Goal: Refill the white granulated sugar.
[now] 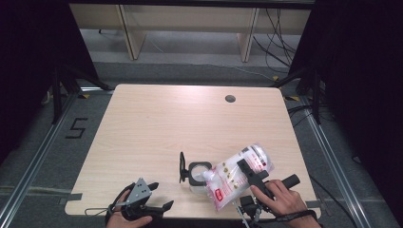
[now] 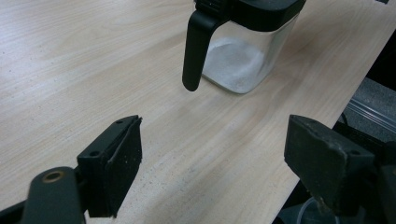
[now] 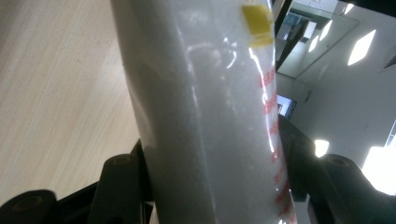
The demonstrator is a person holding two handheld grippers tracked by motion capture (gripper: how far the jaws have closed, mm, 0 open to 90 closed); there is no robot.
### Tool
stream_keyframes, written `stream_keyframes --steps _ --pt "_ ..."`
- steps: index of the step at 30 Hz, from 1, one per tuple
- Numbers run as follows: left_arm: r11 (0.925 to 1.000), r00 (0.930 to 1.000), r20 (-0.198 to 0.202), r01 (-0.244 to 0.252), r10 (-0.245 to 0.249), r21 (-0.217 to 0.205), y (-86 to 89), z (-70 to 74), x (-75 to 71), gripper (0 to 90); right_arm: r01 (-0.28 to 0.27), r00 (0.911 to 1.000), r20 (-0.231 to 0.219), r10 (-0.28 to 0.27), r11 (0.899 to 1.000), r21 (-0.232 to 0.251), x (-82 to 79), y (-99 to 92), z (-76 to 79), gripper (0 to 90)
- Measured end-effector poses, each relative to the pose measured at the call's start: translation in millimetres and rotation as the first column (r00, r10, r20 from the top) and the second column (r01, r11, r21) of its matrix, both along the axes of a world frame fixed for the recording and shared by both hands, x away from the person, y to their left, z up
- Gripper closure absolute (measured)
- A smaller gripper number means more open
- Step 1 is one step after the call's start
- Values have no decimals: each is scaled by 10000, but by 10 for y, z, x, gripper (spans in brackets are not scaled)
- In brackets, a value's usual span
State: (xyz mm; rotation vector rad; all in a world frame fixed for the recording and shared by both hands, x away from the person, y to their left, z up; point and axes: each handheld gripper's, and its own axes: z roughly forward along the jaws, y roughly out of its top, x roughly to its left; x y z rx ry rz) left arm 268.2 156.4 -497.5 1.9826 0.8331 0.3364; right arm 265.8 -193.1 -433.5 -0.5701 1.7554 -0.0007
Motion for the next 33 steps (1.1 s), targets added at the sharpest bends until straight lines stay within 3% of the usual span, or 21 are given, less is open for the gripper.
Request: stream_keyframes --steps 8,18,19,24,25,26,28,30,33 --pt "9998 10000 -36 -34 34 -180 -6 -2 -3 186 -73 10000 62 73 10000 -66 -22 6 17 482" --pt "9999 10000 -9 -35 35 -169 -2 -1 -1 186 -34 10000 28 34 9999 157 -50 -24 30 483" --pt "10000 10000 -20 15 -15 6 9 5 1 186 -35 10000 17 35 9999 157 -50 -24 30 483" --pt "9999 10000 -16 -49 49 -117 3 5 -2 186 -222 9997 36 222 9998 23 -33 -30 47 483" --pt "9994 9996 -189 -219 214 -266 -7 -1 -14 186 -130 9999 -7 130 9999 73 -36 -37 44 484" --pt "9998 9998 -161 -155 153 -156 1 3 -12 186 32 10000 -21 -31 9996 267 -47 -53 36 483" --pt "10000 10000 -6 -10 10 -72 6 6 -1 186 -169 9998 58 169 9999 14 -37 -50 62 483" --pt "9999 10000 -31 -45 45 -111 1 4 -3 186 189 9998 -42 -189 9997 145 -56 -68 58 483" --pt "9999 10000 -11 -51 51 -115 3 6 -2 186 -63 9999 107 62 9999 80 -49 -78 71 484"
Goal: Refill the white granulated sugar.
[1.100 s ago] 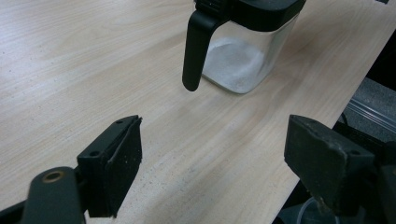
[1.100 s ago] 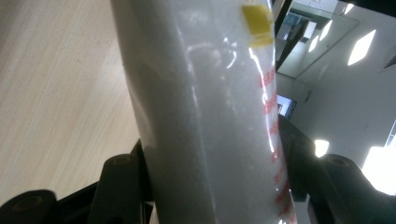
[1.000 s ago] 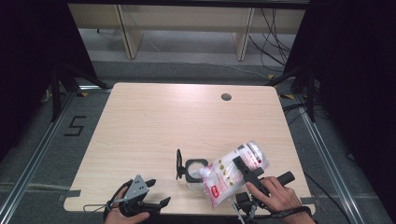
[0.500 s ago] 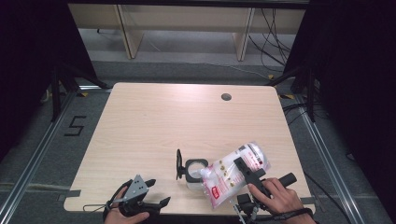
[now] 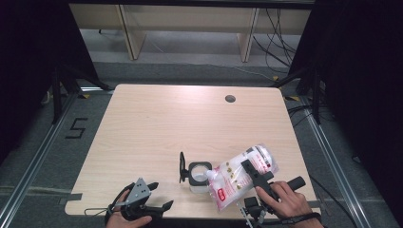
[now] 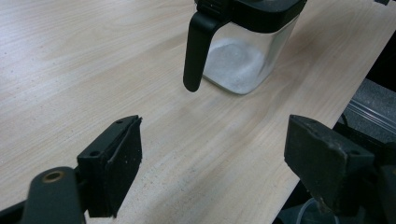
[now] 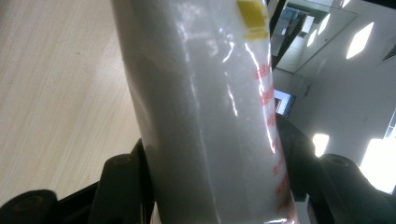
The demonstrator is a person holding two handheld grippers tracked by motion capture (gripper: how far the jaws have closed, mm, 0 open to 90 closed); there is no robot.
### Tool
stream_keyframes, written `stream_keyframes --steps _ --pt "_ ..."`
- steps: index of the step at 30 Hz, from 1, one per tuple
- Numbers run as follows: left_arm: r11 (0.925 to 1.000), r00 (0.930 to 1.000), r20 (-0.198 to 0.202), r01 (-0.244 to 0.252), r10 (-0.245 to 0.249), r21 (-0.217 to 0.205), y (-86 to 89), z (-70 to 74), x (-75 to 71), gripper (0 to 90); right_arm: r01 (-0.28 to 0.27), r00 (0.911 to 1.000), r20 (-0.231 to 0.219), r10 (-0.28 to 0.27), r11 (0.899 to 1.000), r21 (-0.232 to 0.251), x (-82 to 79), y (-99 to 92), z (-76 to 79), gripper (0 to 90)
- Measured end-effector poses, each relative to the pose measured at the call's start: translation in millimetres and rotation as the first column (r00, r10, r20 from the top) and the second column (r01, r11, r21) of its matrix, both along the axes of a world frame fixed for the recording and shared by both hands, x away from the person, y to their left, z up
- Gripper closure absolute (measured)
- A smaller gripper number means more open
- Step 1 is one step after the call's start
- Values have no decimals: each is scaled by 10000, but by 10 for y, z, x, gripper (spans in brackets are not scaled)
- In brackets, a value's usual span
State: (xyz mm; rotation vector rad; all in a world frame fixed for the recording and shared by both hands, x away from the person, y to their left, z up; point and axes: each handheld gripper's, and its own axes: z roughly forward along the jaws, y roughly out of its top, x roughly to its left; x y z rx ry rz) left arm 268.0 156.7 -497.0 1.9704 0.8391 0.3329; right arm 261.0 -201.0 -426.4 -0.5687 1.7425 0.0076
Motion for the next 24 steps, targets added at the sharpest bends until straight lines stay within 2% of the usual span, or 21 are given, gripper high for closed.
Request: stream_keyframes --steps 1,2,4,8,9,10,11,13,15,16,20,24 --pt "9999 9998 -182 -130 129 -63 -3 -2 -11 186 76 9999 -66 -75 10000 56 -10 -7 -3 484" --pt "9999 9998 -173 -124 123 -71 -2 -2 -11 186 279 9995 -157 -277 9995 143 -27 -16 -7 484" --pt "9999 9998 -176 -119 118 -61 -2 -2 -11 186 298 9993 -216 -295 9994 149 -32 -19 -10 483" --pt "9999 10000 31 73 -73 69 9 2 2 186 -15 10000 -48 15 10000 -21 -33 -1 4 484" --pt "9999 9998 -169 -120 118 -117 -4 -4 -9 186 56 9999 -109 -55 10000 69 -43 -6 -4 484" --pt "9999 9998 -142 -114 114 -41 1 0 -10 186 5 9999 -105 -6 10000 -71 -46 4 10 484" --pt "9999 9999 -127 -115 114 -87 -2 -4 -8 186 161 9998 -152 -158 9996 222 -64 -6 -14 484" --pt "10000 9999 -133 -66 65 -31 0 0 -9 186 -128 9999 -30 128 9999 -10 -59 17 2 484" --pt "10000 9999 -134 -57 56 -41 -1 -1 -9 186 39 9999 -157 -36 9998 172 -77 16 -9 484" --pt "10000 9999 -131 -60 59 -47 -1 -2 -9 186 49 9998 -217 -48 10000 72 -80 25 0 484" --pt "10000 9999 -133 -81 80 -59 -1 -2 -9 186 -26 9998 -173 30 9998 203 -74 17 -14 484" --pt "10000 9999 -122 -62 62 -48 -2 -2 -9 186 -49 9999 -149 48 10000 -64 -64 15 5 484"
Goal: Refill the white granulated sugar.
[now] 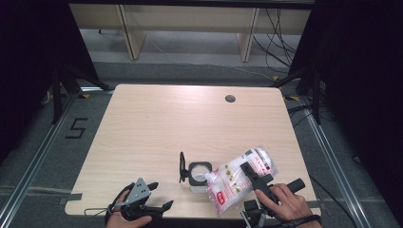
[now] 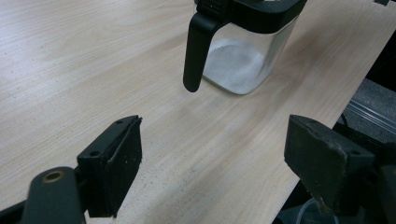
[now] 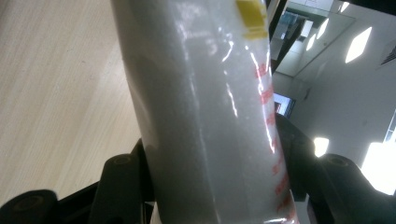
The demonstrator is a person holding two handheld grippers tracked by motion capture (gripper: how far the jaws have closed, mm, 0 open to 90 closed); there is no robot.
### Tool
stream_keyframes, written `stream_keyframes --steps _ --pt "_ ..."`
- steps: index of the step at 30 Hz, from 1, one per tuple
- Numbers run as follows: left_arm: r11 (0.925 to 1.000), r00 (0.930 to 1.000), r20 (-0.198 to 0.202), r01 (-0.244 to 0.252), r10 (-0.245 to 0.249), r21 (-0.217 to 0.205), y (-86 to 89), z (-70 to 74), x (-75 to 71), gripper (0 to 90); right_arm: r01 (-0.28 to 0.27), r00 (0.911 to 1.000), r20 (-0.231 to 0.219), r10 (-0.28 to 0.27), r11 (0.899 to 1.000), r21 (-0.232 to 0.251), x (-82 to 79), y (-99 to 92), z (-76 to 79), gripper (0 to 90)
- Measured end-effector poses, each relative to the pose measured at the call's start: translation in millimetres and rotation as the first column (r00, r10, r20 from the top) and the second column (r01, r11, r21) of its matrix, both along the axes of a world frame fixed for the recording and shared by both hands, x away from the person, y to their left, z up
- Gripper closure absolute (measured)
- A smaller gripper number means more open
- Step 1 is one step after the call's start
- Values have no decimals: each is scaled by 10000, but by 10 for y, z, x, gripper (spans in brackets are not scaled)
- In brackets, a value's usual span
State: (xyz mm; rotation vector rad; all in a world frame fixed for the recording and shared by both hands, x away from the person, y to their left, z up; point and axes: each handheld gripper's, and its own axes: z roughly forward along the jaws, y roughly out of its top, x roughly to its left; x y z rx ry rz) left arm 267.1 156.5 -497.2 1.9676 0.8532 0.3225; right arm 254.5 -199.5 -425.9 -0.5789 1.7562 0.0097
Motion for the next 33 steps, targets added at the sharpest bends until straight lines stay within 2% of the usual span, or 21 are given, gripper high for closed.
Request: stream_keyframes --steps 3,8,9,16,19,20,23,26,29,30,33 --pt "10000 10000 -23 -30 30 10 0 2 -2 186 55 10000 -12 -55 9997 232 -1 -15 -18 484" --pt "10000 10000 -18 -31 31 12 1 2 -2 186 46 10000 28 -46 9997 234 -6 -17 -20 484" --pt "10000 10000 -17 -18 18 33 1 2 -2 186 -149 9997 169 148 9999 64 -3 -6 -7 484" --pt "10000 10000 -4 -4 4 10 1 0 0 186 -7 10000 65 6 9997 227 -24 -6 -9 484" --pt "10000 10000 -20 -20 20 28 2 2 -3 186 -23 10000 78 22 9998 172 -12 -6 -14 485" --pt "10000 10000 -26 -21 21 24 2 2 -2 186 -190 9997 119 190 9998 39 0 3 -3 485" --pt "10000 10000 -28 -60 60 -26 -5 -1 -4 186 -132 9999 63 132 9999 -21 4 0 3 485" --pt "9999 9999 109 84 -85 70 0 1 6 186 43 10000 17 -44 9997 257 -5 -18 -19 485" --pt "10000 9999 112 64 -65 52 1 2 6 186 28 10000 11 -28 9998 217 2 -15 -17 485" --pt "9998 9998 125 126 -128 174 11 6 8 186 26 10000 5 -26 9998 211 2 -15 -16 486" --pt "10000 9999 118 66 -66 9 -1 -3 8 186 43 10000 51 -44 9997 228 0 -17 -16 486"
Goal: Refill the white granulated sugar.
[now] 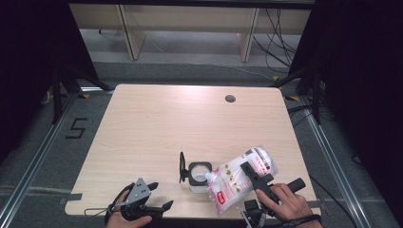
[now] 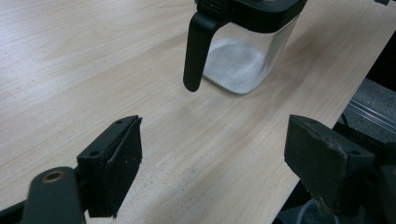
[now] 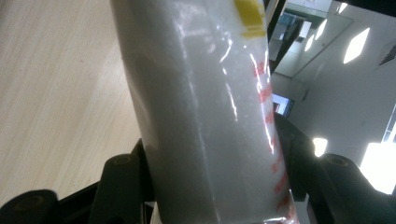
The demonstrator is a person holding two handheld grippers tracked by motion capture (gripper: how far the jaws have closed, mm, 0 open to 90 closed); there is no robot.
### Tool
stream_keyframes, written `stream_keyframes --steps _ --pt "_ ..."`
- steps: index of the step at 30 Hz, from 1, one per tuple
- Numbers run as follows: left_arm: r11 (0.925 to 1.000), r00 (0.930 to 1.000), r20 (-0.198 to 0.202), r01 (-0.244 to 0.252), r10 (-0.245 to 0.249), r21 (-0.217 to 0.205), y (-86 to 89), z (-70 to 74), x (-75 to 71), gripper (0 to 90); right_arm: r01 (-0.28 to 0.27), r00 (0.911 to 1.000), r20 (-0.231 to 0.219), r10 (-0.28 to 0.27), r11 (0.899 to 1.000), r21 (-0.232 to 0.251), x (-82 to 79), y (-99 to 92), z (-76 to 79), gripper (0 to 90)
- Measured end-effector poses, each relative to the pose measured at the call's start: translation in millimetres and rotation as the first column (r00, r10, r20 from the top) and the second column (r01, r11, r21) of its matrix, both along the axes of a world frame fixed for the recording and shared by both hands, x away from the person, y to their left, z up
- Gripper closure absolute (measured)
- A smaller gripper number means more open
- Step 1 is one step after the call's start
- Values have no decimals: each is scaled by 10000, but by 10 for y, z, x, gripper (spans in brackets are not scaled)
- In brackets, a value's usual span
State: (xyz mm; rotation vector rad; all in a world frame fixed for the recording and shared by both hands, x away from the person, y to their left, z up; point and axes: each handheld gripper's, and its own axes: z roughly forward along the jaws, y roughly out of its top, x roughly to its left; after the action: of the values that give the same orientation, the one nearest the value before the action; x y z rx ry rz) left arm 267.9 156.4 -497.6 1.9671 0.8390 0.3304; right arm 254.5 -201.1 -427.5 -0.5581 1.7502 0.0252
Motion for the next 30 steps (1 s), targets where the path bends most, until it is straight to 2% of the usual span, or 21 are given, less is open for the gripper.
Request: stream_keyframes --steps 6,8,10,12,13,15,16,17,18,19,21,22,23,24,25,27,29,30 --pt "10000 10000 -17 -6 6 59 3 3 -2 186 24 10000 -67 -25 10000 -85 9 -3 7 486" --pt "10000 10000 -20 9 -8 69 3 3 -3 186 -139 9999 -4 139 9999 -85 30 -9 8 486" --pt "9998 10000 -11 47 -47 186 11 6 1 186 149 9999 -62 -149 9999 -69 22 -22 6 486" --pt "9999 10000 -24 24 -24 111 5 4 -1 186 59 10000 -21 -59 10000 26 28 -27 -2 486" --pt "9998 10000 -14 67 -67 211 13 6 1 186 152 9999 -72 -153 9999 -65 21 -24 7 486" --pt "9999 10000 6 47 -47 141 10 2 3 186 7 10000 99 -7 10000 -30 20 -13 6 486" --pt "9998 10000 -17 52 -51 193 11 6 1 186 -76 10000 -11 76 9998 -191 23 2 16 486" --pt "10000 10000 -30 1 0 51 0 2 -3 186 -2 10000 -18 2 10000 60 12 -4 -2 486" --pt "10000 10000 -30 5 -5 58 1 2 -3 186 -64 10000 -58 65 10000 64 14 1 -1 486" --pt "9999 10000 -15 31 -31 140 8 4 0 186 -279 9996 25 279 9995 -115 23 16 17 486" --pt "10000 10000 -14 1 -1 71 5 5 -3 186 -213 9998 -40 213 9998 -32 31 14 6 486" --pt "9998 10000 2 71 -71 197 15 9 -2 186 -143 9999 -64 142 9997 -189 28 14 19 486" --pt "9999 10000 -5 32 -32 129 10 6 -2 186 -62 10000 -48 62 10000 42 26 -3 4 486" --pt "9999 9997 -173 -154 152 -71 -4 -2 -12 186 -40 10000 -24 40 10000 3 27 -6 7 486" --pt "9998 9997 -184 -170 168 -84 -6 -2 -13 186 -152 9999 26 153 9998 -145 35 0 17 487" --pt "10000 10000 -72 -49 49 19 -1 3 -8 186 64 10000 -67 -64 10000 -21 17 -5 6 487" --pt "10000 10000 -11 -4 4 69 4 3 -2 186 -32 10000 -15 32 10000 20 13 1 8 486" --pt "10000 10000 -10 -9 9 76 5 4 -2 186 -255 9997 32 256 9996 -125 22 17 23 487"
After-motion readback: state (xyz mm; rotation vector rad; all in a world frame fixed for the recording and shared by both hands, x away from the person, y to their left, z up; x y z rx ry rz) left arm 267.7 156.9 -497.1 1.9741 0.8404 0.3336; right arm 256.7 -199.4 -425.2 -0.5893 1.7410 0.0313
